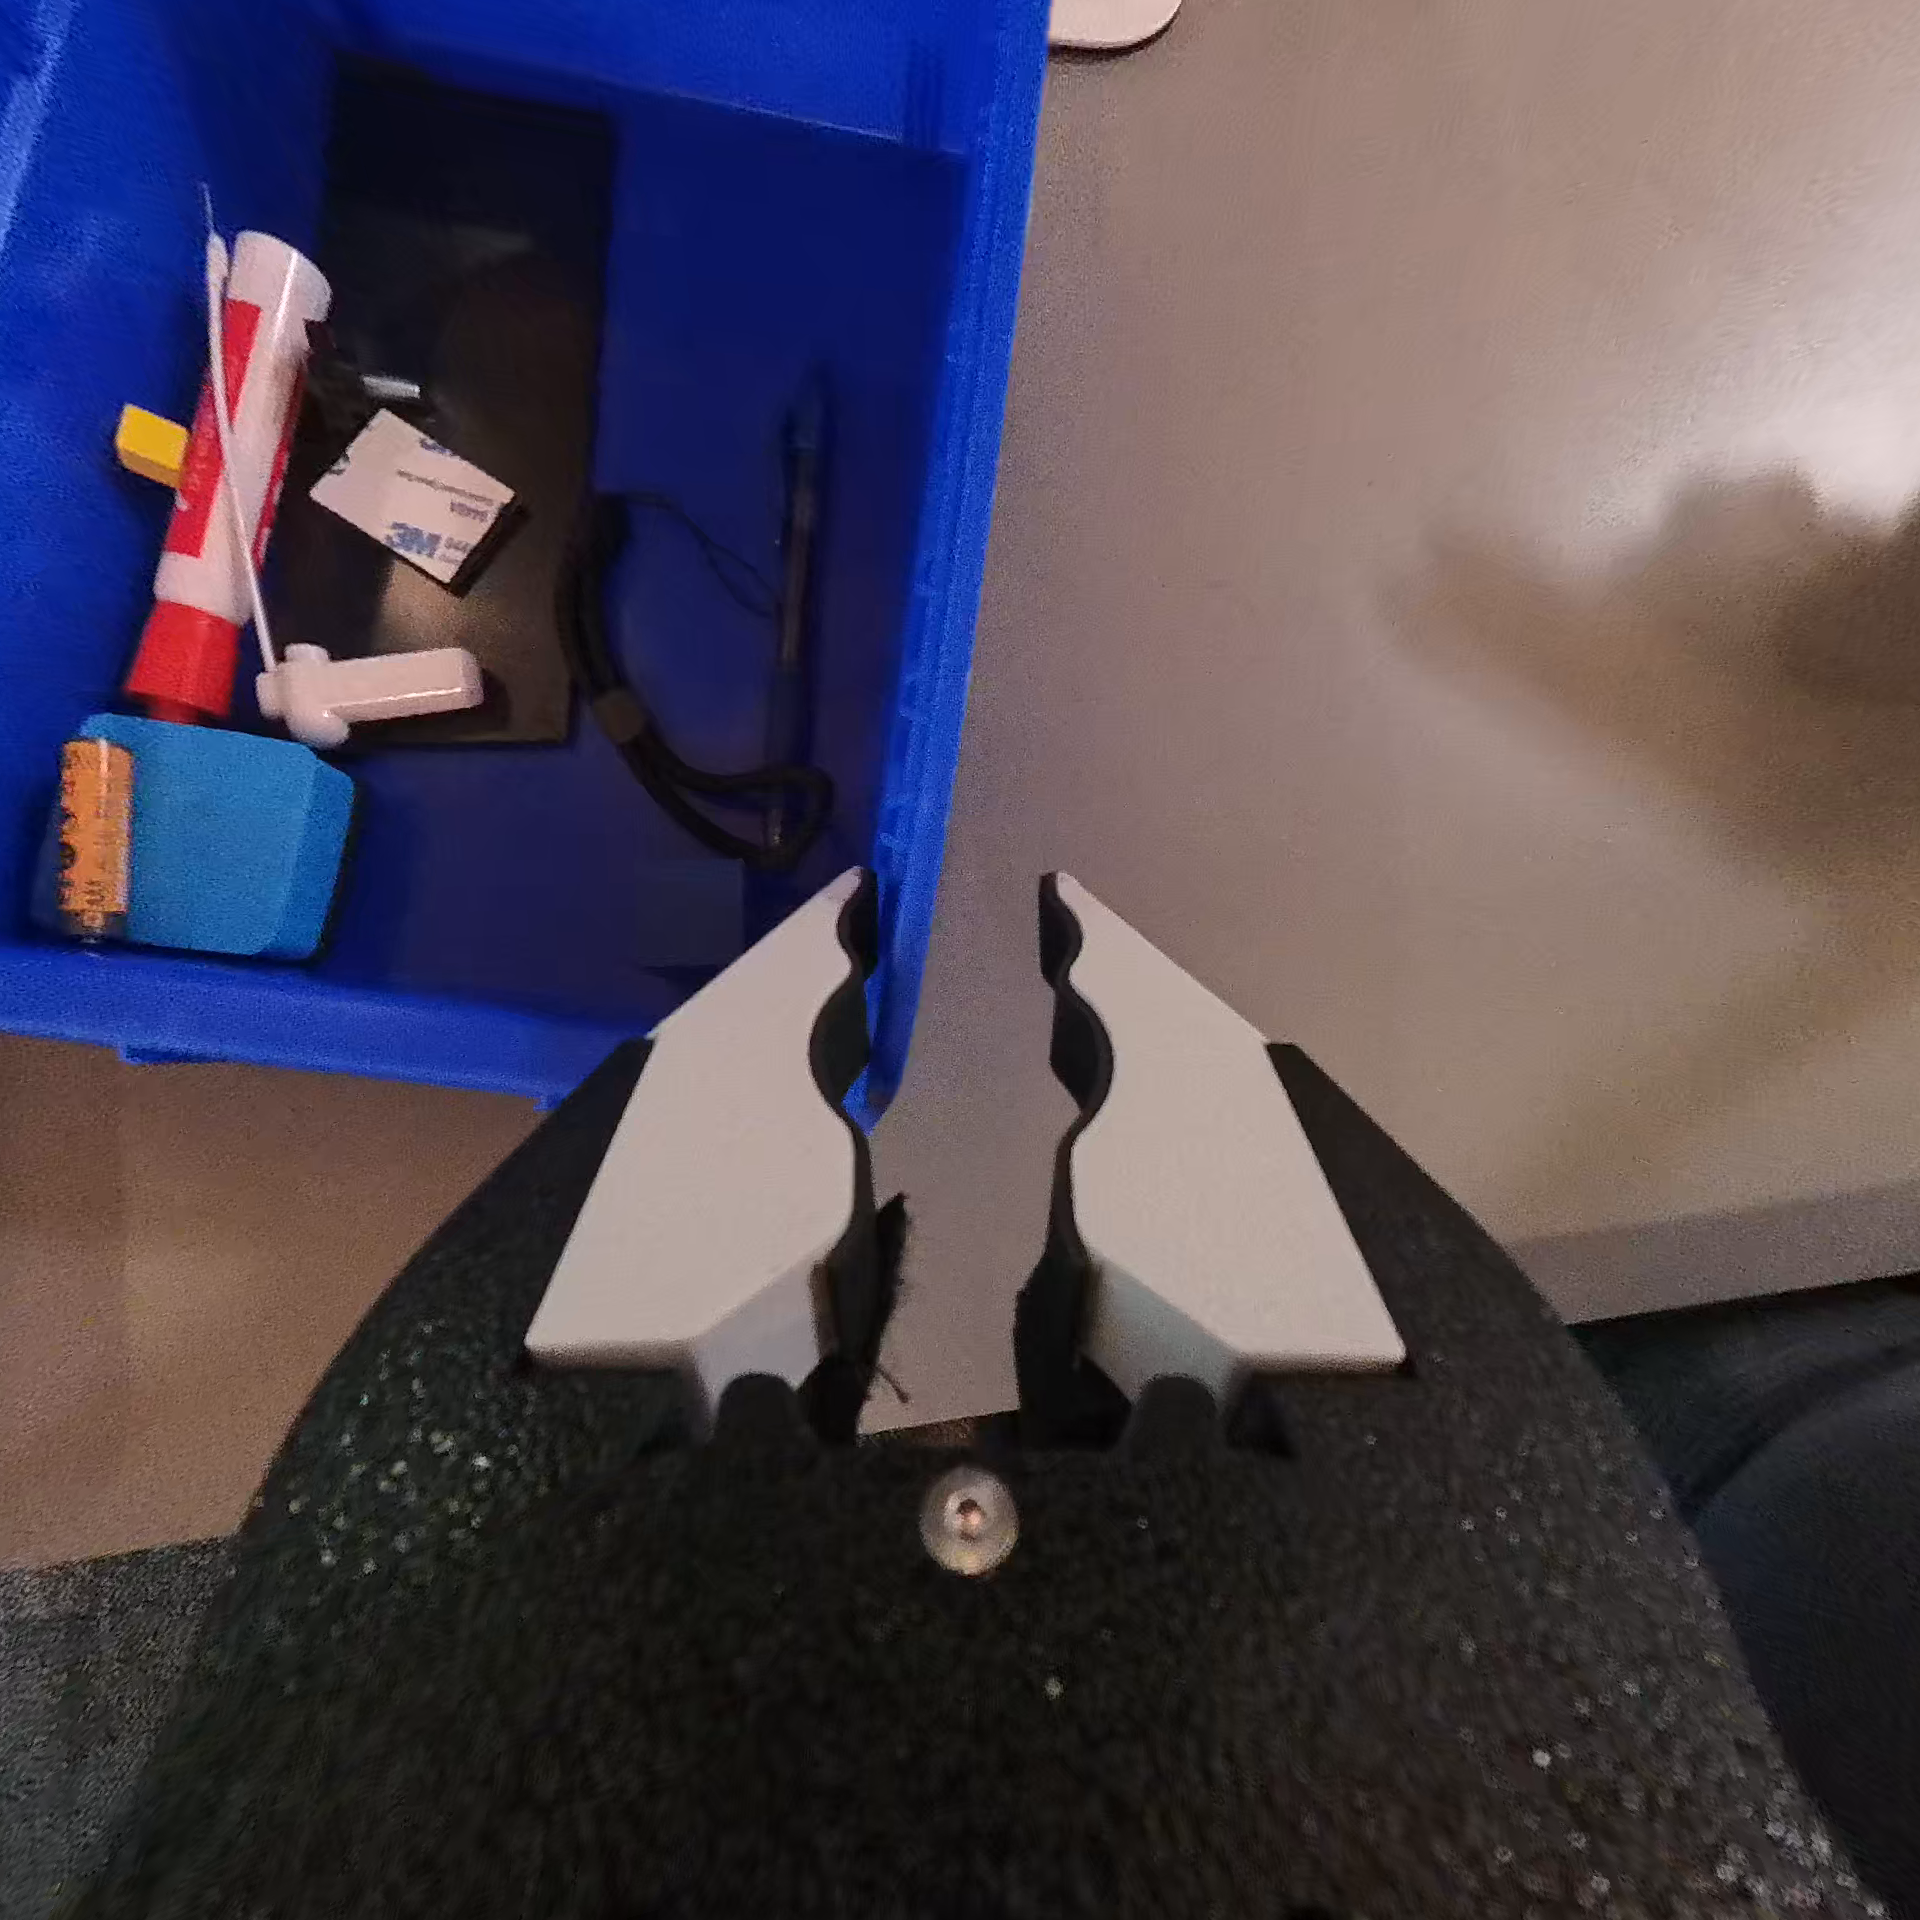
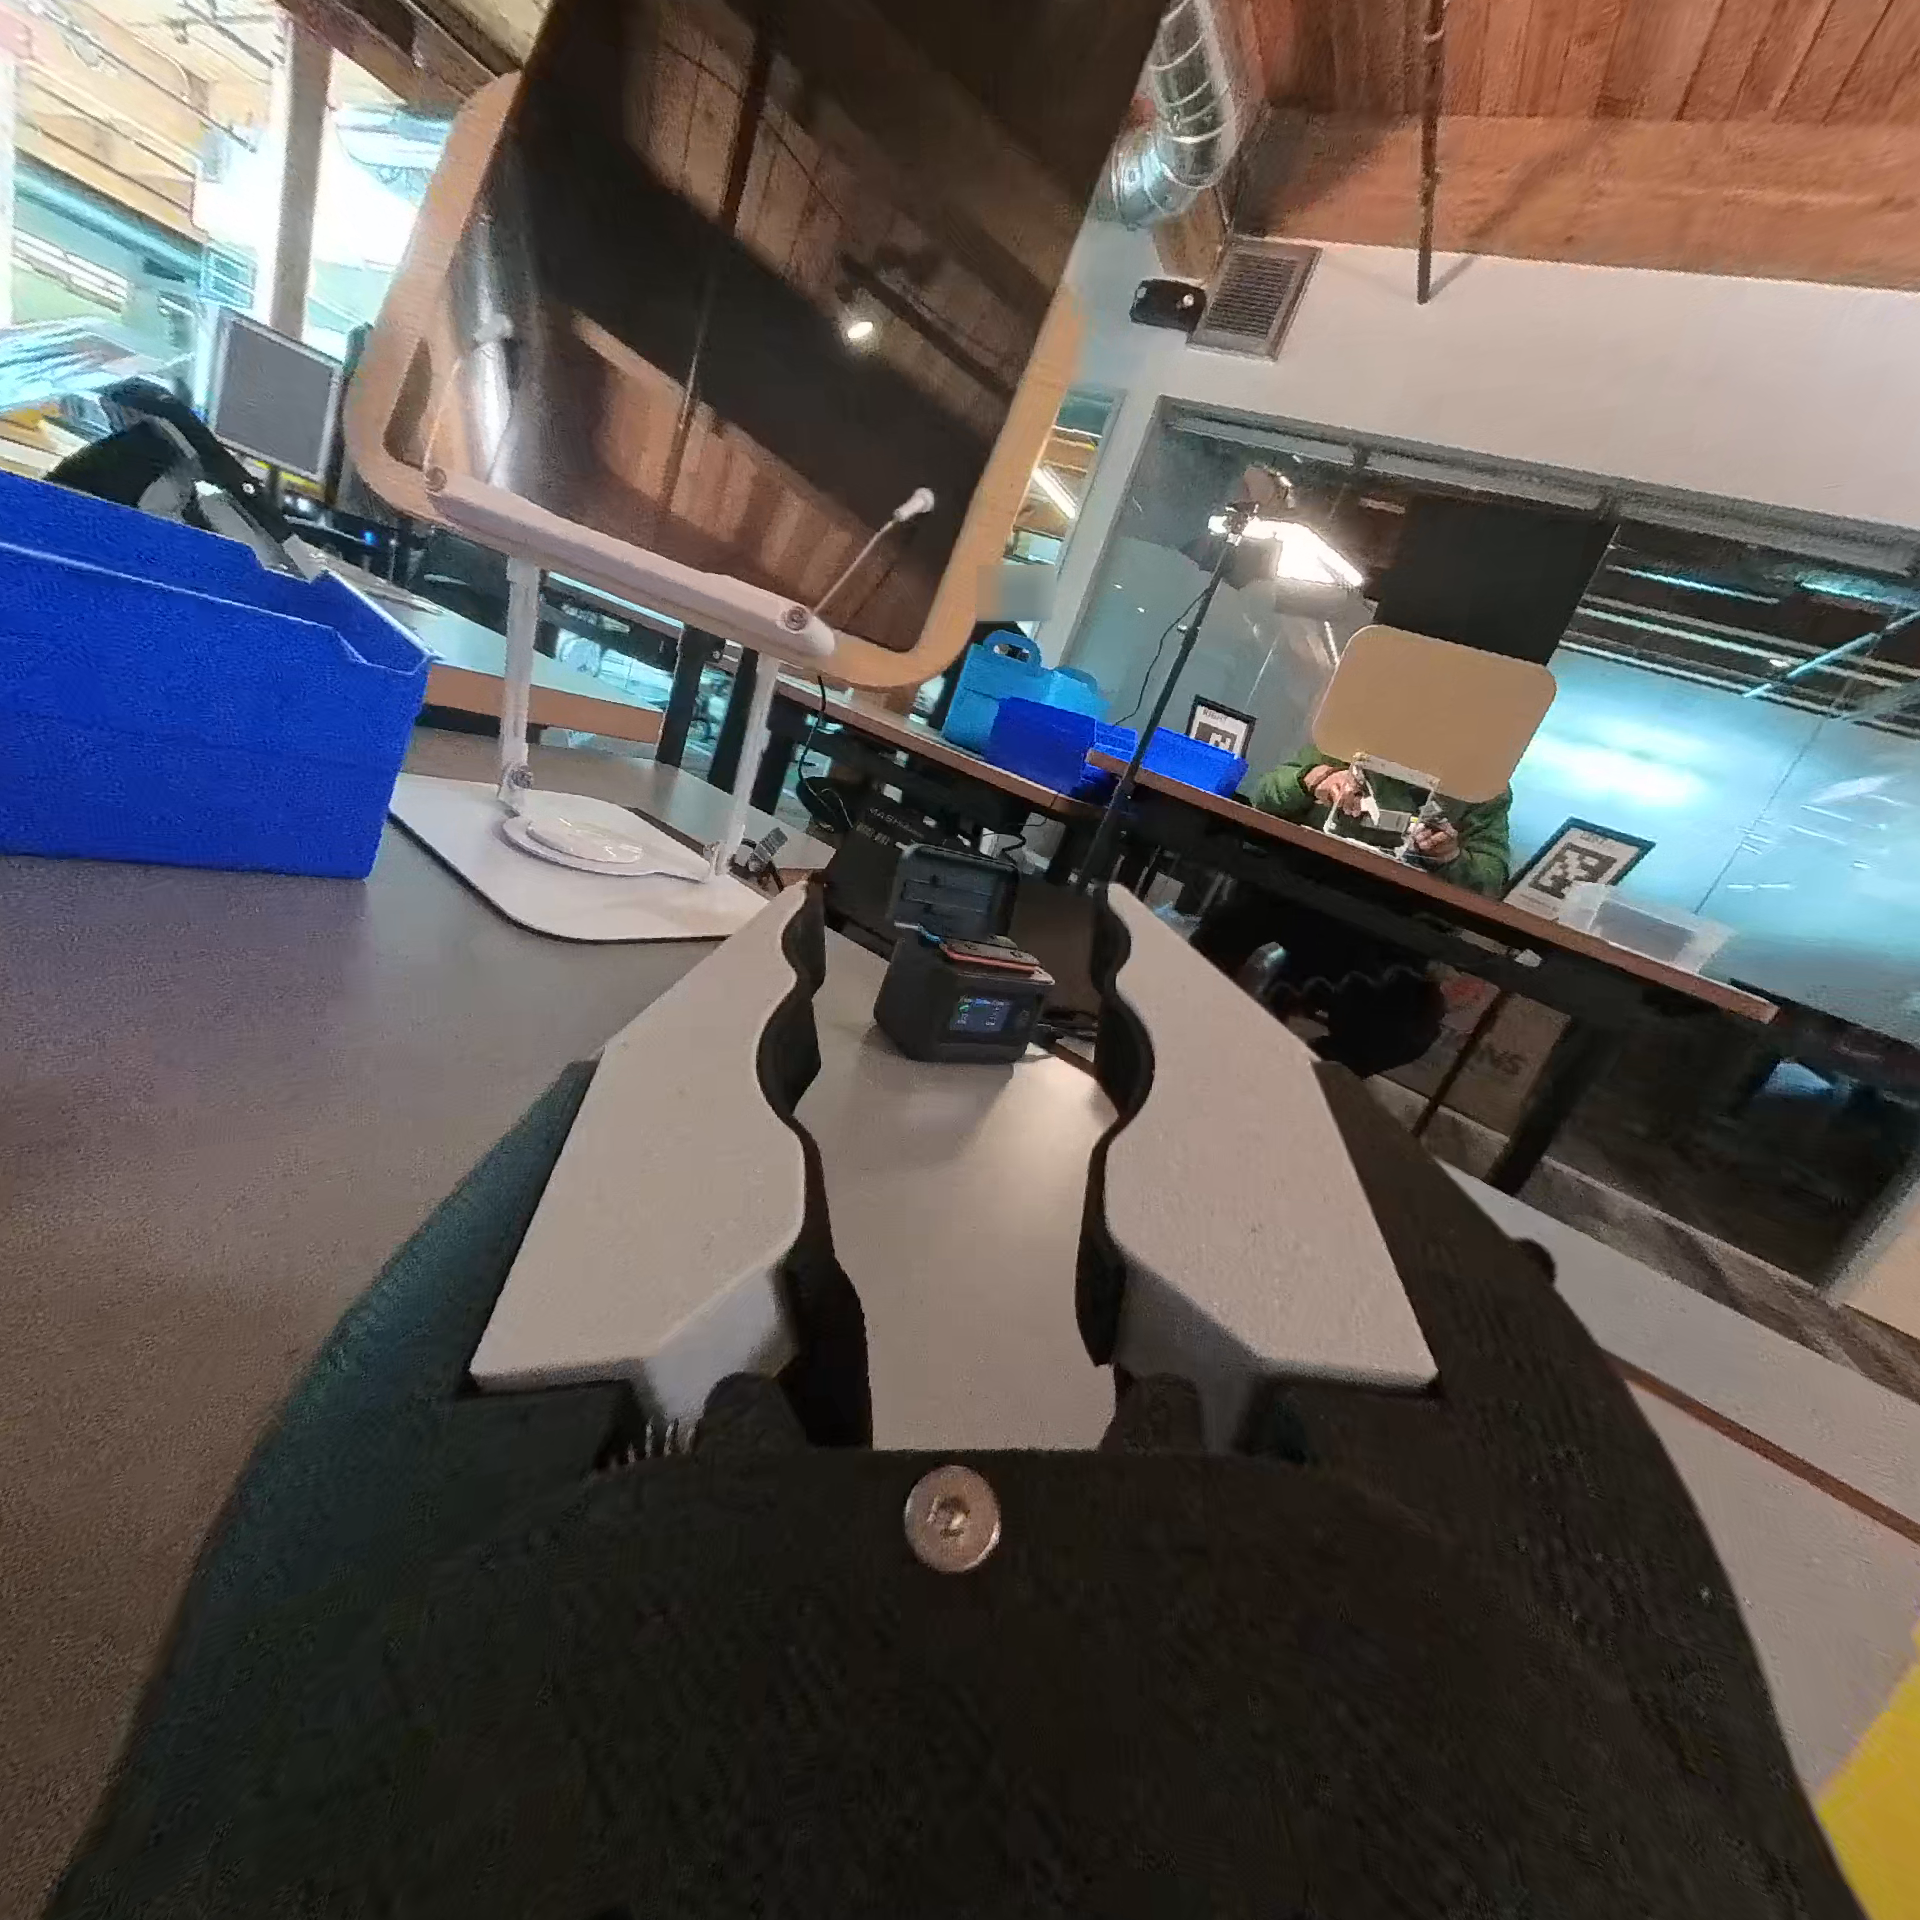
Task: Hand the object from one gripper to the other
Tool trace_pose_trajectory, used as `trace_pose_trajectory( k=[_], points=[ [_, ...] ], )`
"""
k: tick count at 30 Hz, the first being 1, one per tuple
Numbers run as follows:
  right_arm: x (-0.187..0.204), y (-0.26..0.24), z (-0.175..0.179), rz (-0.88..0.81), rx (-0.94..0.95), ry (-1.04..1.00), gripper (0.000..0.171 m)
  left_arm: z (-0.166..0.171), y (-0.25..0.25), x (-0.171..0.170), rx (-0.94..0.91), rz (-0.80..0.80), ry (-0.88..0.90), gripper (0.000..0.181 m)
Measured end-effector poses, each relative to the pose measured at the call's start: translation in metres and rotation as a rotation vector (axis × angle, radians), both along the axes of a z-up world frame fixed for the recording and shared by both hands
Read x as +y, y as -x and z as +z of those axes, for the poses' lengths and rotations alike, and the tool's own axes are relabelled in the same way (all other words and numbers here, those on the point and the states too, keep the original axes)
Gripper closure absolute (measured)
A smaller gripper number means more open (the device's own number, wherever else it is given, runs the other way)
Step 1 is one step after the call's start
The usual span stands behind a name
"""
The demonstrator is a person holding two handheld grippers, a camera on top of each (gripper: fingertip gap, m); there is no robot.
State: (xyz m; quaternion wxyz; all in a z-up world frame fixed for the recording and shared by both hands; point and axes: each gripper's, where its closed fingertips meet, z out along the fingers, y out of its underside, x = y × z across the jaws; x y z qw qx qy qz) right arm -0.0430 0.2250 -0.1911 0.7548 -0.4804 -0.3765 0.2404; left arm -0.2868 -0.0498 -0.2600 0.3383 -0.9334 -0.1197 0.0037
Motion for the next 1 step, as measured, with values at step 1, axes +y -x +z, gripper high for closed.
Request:
trace_pose_trajectory(
  k=[1],
  points=[
    [0.0014,-0.001,0.0,-0.001,0.007,0.01,0.121,0.0002,-0.0021,0.001,0.006,-0.005,0.001,0.154]
  ],
)
